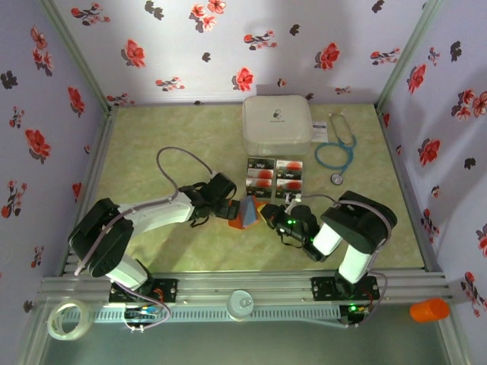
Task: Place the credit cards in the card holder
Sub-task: Open the card holder at the center of the table.
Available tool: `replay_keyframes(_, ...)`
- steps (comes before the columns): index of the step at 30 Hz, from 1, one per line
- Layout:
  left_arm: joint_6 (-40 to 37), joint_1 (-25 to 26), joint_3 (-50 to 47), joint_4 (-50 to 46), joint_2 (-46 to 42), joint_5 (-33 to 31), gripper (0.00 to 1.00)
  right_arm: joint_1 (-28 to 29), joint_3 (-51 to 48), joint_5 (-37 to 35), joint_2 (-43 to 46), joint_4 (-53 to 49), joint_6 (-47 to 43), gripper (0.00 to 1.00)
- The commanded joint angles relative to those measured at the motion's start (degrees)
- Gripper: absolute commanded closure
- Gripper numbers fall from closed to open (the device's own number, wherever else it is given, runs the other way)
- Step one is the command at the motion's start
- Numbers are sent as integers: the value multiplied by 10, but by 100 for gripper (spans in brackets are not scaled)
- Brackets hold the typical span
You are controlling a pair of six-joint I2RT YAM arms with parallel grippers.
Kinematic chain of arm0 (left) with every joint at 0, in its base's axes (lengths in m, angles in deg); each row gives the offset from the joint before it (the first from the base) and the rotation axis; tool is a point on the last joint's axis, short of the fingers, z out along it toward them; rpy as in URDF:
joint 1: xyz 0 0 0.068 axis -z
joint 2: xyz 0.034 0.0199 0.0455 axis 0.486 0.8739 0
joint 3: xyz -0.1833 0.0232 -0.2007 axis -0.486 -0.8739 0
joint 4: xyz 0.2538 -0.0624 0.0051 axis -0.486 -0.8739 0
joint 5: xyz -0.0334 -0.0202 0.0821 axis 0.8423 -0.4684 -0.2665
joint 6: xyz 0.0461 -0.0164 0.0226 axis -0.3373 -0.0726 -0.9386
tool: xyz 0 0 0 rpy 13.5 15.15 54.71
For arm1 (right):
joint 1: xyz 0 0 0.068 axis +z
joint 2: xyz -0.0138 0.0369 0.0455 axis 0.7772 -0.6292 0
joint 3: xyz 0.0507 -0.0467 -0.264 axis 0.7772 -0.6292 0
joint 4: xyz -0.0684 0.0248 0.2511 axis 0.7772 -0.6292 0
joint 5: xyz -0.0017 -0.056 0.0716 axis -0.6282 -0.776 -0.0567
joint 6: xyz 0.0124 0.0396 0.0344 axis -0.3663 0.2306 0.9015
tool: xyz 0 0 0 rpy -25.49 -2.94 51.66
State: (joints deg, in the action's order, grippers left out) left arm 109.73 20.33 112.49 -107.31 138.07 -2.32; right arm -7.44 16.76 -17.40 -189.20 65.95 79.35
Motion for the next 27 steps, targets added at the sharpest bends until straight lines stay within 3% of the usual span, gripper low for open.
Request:
replay_keyframes(1, -13, 4, -12, -6, 3, -24, 0, 7, -8, -17, -12, 19, -1, 100)
replay_keyframes(8, -24, 4, -6, -16, 6, -39, 0, 25, -4, -28, -33, 19, 6, 97)
replay_keyframes(15, -34, -2, -11, -18, 7, -48, 0, 32, -11, -42, -23, 19, 9, 58)
replay_keyframes(19, -39, -6, -17, -15, 7, -51, 0, 32, -15, -51, -7, 8, 9, 50)
replay_keyframes(23, -41, -11, -22, -12, 7, -51, 0, 32, -13, -60, 36, -50, 0, 45)
replay_keyframes(27, -42, -12, -26, -9, 6, -50, 0, 31, -10, -82, 137, -188, -20, 42)
